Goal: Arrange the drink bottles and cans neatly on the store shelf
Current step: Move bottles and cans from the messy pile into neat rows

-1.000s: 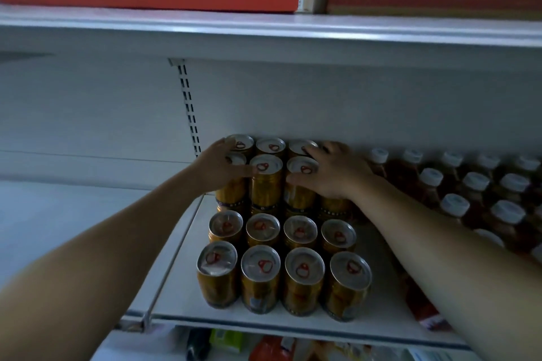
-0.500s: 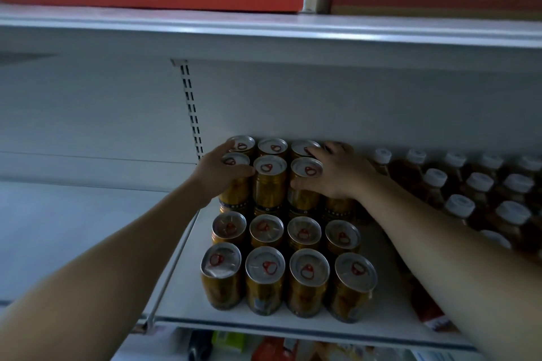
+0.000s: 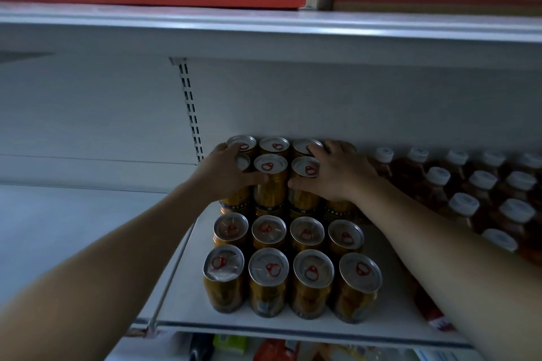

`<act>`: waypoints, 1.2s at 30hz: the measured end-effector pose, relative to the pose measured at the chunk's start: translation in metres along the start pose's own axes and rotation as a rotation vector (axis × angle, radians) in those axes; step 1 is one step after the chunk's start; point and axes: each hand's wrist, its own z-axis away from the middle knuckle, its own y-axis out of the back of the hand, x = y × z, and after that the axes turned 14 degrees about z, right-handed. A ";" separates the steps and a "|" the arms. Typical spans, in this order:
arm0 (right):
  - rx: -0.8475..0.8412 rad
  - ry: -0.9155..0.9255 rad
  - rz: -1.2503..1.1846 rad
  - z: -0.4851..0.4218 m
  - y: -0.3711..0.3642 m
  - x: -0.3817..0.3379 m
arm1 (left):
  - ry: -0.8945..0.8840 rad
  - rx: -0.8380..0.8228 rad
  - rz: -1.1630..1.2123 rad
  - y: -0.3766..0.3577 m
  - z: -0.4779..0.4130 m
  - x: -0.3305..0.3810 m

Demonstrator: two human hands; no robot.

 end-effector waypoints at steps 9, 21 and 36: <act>0.007 0.010 0.081 0.009 -0.002 0.001 | 0.015 0.031 0.426 0.002 0.013 -0.009; 0.211 0.032 0.070 0.043 -0.008 -0.013 | -0.008 0.254 0.264 -0.005 0.065 0.009; -0.204 0.140 -0.118 0.129 -0.065 -0.033 | -0.079 -0.321 -0.455 -0.042 0.137 -0.022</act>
